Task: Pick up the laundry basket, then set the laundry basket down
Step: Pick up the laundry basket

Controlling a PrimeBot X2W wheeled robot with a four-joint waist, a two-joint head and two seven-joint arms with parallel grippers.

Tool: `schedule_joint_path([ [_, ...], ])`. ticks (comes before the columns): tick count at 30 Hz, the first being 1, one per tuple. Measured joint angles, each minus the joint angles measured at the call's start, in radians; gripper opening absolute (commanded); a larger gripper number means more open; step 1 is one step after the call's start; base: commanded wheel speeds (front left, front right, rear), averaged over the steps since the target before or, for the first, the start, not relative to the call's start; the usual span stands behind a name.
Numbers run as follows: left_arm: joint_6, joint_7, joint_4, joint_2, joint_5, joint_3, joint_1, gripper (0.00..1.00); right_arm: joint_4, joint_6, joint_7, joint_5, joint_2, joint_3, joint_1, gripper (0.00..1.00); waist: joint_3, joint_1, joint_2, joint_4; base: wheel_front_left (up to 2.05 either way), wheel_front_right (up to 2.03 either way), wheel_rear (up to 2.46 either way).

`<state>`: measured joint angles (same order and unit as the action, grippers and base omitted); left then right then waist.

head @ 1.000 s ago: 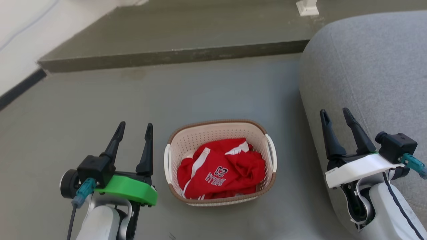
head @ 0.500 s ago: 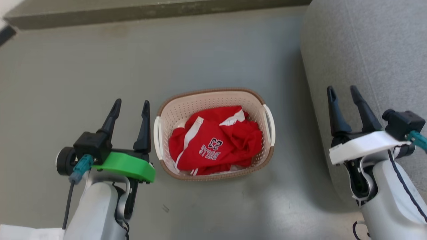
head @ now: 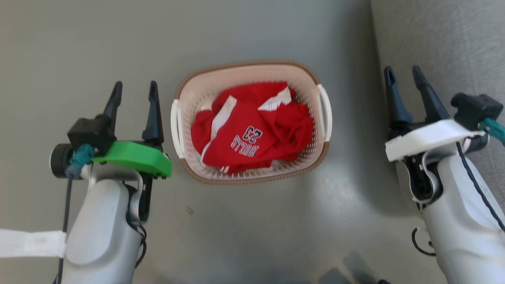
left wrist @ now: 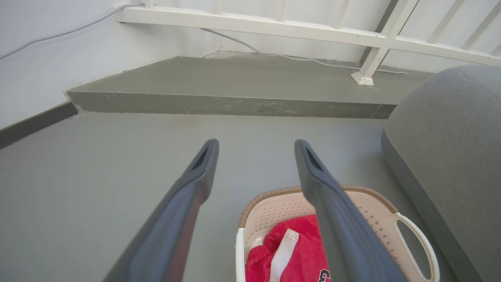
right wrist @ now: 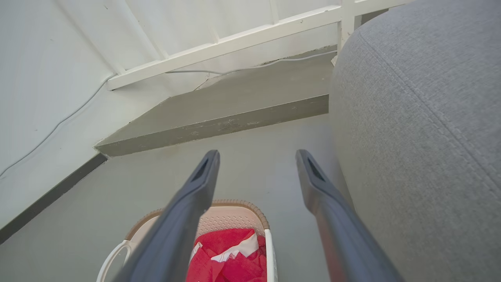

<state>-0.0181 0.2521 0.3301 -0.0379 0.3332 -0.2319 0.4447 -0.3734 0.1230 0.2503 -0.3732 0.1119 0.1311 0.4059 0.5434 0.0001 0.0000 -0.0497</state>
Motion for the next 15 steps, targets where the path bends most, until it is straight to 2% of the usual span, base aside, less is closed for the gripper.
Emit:
schedule_joint_path([
  [7, 0.0, 0.0, 0.089, 0.003, 0.042, -0.002, 0.072, 1.0, -0.07, 0.0, 0.0, 0.003, 0.001, 0.031, 0.086, 1.0, 0.097, 0.0001, 0.0, 0.006, 0.0, 0.0, 0.0],
  [15, 0.005, 0.0, 0.19, 0.008, 0.057, -0.023, 0.151, 1.0, -0.208, 0.0, 0.002, -0.016, -0.015, 0.055, 0.152, 1.0, 0.186, 0.0001, 0.0, 0.017, 0.0, 0.0, 0.0],
])
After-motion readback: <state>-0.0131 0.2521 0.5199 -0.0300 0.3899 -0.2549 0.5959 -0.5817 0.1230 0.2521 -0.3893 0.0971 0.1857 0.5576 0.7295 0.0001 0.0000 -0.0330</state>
